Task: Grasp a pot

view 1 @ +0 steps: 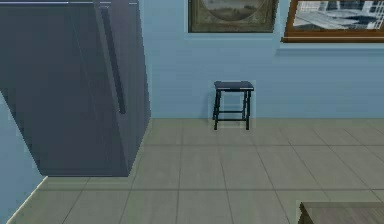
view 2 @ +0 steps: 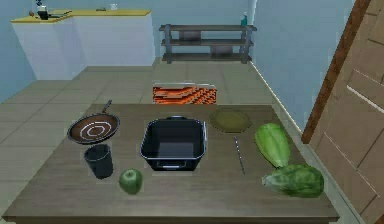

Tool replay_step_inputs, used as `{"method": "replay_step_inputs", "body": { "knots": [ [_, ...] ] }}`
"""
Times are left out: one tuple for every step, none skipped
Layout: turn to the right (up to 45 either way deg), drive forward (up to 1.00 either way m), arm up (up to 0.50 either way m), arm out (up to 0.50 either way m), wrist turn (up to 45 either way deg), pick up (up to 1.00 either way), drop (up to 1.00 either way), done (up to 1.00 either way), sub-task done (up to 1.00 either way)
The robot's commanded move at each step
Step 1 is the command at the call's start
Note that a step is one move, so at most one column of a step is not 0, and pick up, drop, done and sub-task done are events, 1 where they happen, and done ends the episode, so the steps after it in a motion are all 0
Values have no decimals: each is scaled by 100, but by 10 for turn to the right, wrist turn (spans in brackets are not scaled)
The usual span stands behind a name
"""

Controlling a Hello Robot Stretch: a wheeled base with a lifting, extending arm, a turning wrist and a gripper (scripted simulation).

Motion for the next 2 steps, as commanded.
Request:
{"method": "replay_step_inputs", "body": {
  "knots": [
    [0,0,50,0,0,0,0,0,0],
    [0,0,38,0,0,0,0,0,0]
  ]
}}
